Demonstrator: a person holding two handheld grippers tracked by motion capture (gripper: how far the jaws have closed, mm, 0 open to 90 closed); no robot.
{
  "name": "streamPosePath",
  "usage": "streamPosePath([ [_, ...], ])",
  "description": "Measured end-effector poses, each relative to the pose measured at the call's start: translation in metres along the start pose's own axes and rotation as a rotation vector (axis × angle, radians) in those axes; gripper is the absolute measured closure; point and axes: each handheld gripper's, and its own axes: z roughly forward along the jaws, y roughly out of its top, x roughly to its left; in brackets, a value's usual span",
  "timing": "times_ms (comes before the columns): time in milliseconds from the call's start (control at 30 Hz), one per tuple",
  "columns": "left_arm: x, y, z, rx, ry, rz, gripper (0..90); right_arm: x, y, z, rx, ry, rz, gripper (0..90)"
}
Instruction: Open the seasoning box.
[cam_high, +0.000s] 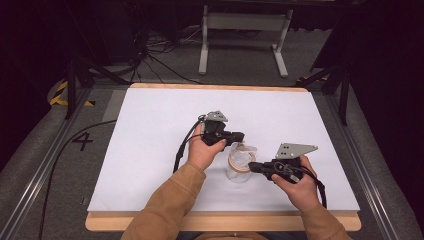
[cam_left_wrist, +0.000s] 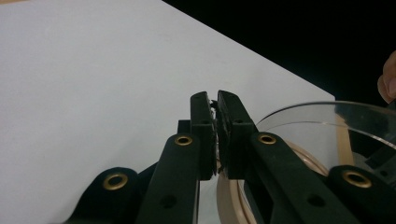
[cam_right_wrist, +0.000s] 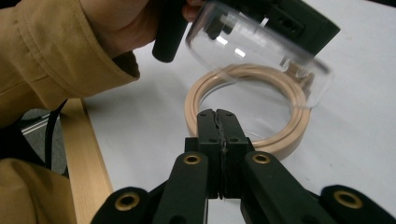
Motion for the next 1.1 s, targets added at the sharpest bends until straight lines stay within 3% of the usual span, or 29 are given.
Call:
streamPosePath([
  [200,-0.001,0.000,-0.007,-0.003,0.023,0.004,83.3,-0.001,0.002,-0.003,-0.026,-0.009,0.004,90.0],
  [333,-0.004,0.003,-0.019,0.001,0.055,0.031,81.4,-0.002,0.003,-0.003,-0.031,-0.010,-0.002,90.0],
  [433,-0.006,0.005,-0.027,-0.006,0.056,0.037,80.7,-0.003,0.003,-0.003,-0.035,-0.009,-0.001,90.0],
  [567,-0.012,0.010,-0.044,0.009,0.053,0.087,79.8,-0.004,0.004,-0.004,-0.046,-0.010,-0.005,90.0],
  [733,-0.017,0.011,-0.057,0.012,0.047,0.114,79.1,-0.006,0.004,-0.004,-0.048,0.006,-0.013,90.0],
  [933,-0.023,0.009,-0.076,0.030,0.054,0.122,77.8,-0.008,0.007,-0.006,-0.059,0.006,-0.024,90.0],
  [1100,-0.022,0.003,-0.094,0.035,0.070,0.101,76.4,-0.010,0.010,-0.007,-0.066,0.007,-0.029,90.0],
])
